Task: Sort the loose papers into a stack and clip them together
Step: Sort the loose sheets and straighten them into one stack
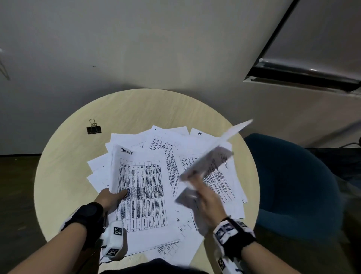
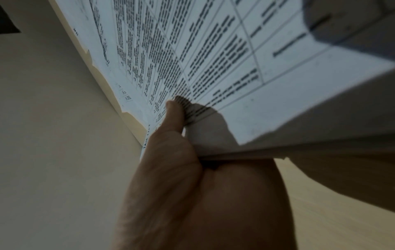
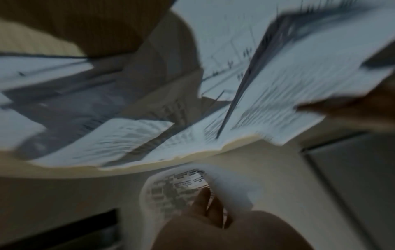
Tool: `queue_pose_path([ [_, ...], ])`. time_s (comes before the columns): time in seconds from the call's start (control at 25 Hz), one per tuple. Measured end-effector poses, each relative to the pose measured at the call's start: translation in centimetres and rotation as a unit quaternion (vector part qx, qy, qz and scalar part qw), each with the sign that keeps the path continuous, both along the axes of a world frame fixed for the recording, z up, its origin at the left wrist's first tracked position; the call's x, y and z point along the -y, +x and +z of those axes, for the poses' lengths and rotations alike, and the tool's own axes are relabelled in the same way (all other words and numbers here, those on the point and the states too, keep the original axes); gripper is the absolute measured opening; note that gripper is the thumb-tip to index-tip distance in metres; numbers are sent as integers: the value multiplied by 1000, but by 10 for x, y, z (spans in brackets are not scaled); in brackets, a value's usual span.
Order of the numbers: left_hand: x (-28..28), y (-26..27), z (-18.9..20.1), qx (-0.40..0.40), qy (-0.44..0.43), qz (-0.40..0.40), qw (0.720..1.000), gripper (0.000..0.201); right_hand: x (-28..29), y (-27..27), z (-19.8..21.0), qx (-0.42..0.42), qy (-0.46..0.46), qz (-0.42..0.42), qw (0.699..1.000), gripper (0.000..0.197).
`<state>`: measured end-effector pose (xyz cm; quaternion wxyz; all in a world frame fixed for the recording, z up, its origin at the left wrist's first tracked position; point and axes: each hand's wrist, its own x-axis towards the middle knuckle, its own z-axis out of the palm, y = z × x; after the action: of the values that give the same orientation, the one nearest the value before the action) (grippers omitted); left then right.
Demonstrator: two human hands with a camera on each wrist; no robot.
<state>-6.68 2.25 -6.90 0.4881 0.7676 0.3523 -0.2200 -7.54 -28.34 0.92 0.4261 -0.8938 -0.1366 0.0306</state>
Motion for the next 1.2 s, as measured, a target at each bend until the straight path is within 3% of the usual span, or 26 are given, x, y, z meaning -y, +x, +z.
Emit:
queue_pose_path([
  [0.08, 3, -2, 6, 15, -42, 49, 998, 81, -11, -7, -33, 64, -198, 201, 957, 56],
  [0.16, 2, -2, 3, -4, -142, 92, 986, 111, -26, -10, -55, 20, -257, 284, 924, 40],
  [0.2, 0, -3, 3, 0, -198, 110, 974, 114, -39, -11, -58, -5, -270, 308, 912, 46],
  [0.28, -5, -5, 0, 21, -243, 140, 960, 99, -55, -10, -57, -46, -299, 330, 894, 64],
  [0.4, 2, -8, 7, 51, -142, 74, 986, 76, -61, -5, -45, -71, -248, 346, 902, 44],
  [0.48, 6, -9, 6, 66, -51, 43, 996, 39, -53, 3, -30, -108, -172, 277, 939, 47],
  [0.56, 3, -10, 2, 59, -41, 40, 997, 31, -22, 35, -30, -133, -86, 49, 986, 48],
  [0.64, -2, -11, 5, 45, -58, 18, 997, 42, 33, 73, -39, -135, -113, -193, 965, 60],
  [0.72, -8, -10, 1, 17, -72, 19, 997, 41, 83, 94, -49, -227, -167, -307, 909, 80],
  [0.76, -10, -9, 0, 10, -79, 29, 996, 33, 99, 97, -54, -289, -165, -320, 887, 87],
  [0.84, -6, -7, 10, 5, -80, 41, 996, 18, 111, 90, -56, -340, -192, -288, 874, 88],
  [0.88, -4, -6, 14, 10, -81, 42, 996, 17, 114, 89, -61, -331, -211, -270, 879, 76],
  [0.96, -2, -7, 17, 24, -100, 43, 994, 15, 115, 90, -62, -317, -190, -232, 900, 31],
  [1.0, -1, -9, 21, 30, -112, 51, 992, 14, 114, 91, -61, -318, -168, -215, 908, 29],
  [1.12, -5, -9, 15, 36, -139, 49, 988, 14, 115, 97, -51, -295, -2, -231, 927, 23],
  [1.2, -7, -7, 9, 22, -138, 49, 989, 20, 108, 99, -38, -260, 118, -267, 920, 13],
])
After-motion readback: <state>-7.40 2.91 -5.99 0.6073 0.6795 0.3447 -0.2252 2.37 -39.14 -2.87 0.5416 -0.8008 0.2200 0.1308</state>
